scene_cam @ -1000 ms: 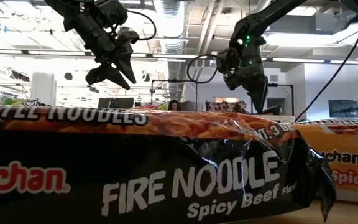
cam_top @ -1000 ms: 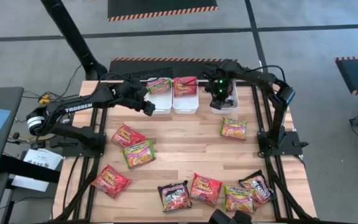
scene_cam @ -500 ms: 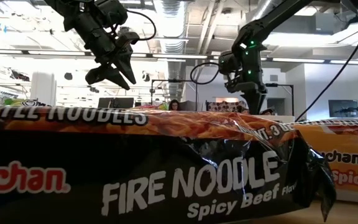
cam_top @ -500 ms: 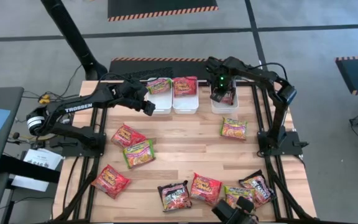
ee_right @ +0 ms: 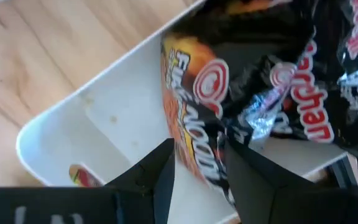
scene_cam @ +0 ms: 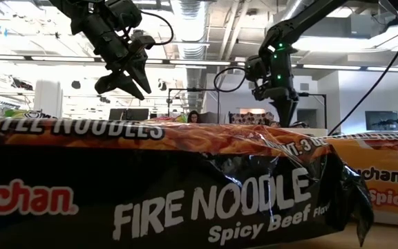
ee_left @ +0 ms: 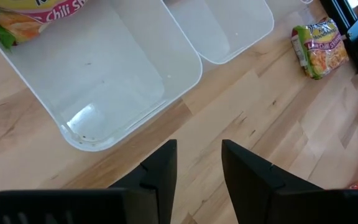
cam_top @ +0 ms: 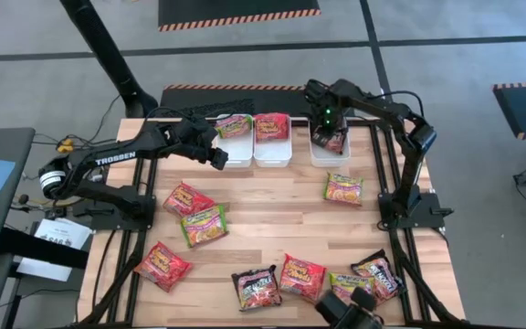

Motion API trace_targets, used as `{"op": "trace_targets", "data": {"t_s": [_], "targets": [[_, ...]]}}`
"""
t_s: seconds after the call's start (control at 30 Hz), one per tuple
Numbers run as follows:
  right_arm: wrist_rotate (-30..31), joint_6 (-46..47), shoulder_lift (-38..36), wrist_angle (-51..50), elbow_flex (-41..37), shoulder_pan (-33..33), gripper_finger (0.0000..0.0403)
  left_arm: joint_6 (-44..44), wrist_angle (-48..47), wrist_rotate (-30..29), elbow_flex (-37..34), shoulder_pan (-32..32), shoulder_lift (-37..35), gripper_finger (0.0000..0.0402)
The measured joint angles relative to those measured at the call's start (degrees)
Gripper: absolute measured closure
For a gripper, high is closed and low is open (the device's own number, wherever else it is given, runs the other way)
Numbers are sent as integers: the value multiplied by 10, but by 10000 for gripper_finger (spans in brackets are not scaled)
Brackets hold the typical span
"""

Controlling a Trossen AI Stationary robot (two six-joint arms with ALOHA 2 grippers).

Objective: Sort Maruchan noodles
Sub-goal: Put the black noodle pack into the right white bin, then put the orange noodle pack into the middle white bin

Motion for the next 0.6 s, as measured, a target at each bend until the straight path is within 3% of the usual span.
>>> {"op": "trace_targets", "data": {"t_s": [0.33,0.6], "targets": [[-1,0,-5,-42,44,24,240,-1,0,11,0,0,0,290],[-31,1,-6,-79,76,68,240,-8,0,126,0,-1,0,290]]}}
